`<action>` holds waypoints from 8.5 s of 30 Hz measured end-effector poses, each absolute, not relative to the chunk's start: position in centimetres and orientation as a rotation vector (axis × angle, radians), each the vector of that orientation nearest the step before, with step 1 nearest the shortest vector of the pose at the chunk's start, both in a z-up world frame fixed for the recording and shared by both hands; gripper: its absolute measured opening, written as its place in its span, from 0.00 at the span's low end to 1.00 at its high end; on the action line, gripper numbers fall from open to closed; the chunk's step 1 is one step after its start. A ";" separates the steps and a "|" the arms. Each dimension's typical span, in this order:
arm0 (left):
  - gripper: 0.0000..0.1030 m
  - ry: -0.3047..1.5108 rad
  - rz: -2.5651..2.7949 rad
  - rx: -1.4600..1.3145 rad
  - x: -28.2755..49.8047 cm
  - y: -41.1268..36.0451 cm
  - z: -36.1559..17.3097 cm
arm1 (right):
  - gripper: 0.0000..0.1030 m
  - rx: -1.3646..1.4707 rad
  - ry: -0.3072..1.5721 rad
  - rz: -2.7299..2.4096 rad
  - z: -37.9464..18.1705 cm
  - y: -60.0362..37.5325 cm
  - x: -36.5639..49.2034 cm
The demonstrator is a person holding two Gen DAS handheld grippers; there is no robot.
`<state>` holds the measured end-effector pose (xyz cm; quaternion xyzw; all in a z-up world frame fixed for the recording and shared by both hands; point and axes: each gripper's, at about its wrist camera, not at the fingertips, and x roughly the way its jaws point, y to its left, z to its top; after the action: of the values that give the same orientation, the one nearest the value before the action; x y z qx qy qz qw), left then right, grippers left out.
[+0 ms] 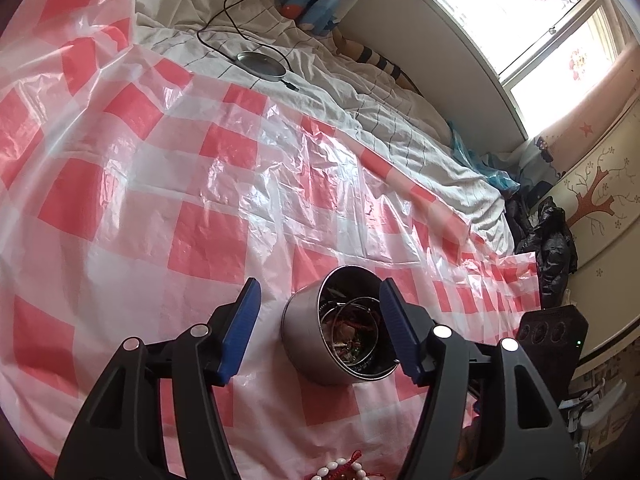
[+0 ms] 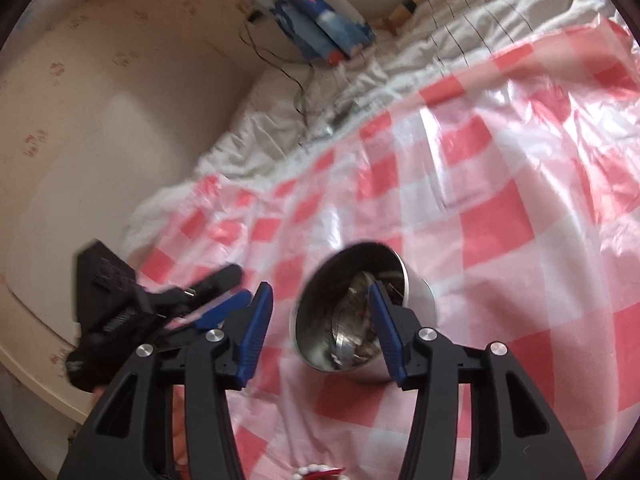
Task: Organize jewelry
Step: 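Move both open grippers back from the tin to the remaining bracelets, then close the right gripper on the red cord of the white-beaded bracelet, then lift the red cord bracelet with the right gripper while the left gripper grasps white beads, then lift the white-beaded bracelet with the left gripper while the right gripper holds the red cord, then carry both held bracelets over the steel tin and open both grippers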
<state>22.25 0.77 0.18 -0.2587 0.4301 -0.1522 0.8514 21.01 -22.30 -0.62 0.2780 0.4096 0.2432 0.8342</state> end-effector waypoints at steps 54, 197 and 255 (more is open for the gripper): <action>0.68 1.021 -0.309 -0.441 7.0 1.9 -2.7 | 0.75 0.750 0.967 0.530 -1.8 -23.9 4.1; 0.06 0.885 -0.579 -0.522 10.3 1.0 0.4 | 0.04 1.070 0.653 0.694 0.0 -28.5 6.4; 0.13 0.998 -0.340 -0.294 22.7 -6.1 -1.8 | 0.04 1.128 0.592 0.747 0.1 -30.3 14.2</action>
<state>22.70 -6.14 -1.83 -0.1399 0.4744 -0.1617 0.8540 14.20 -30.25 0.08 0.5140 0.2700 0.3407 0.7395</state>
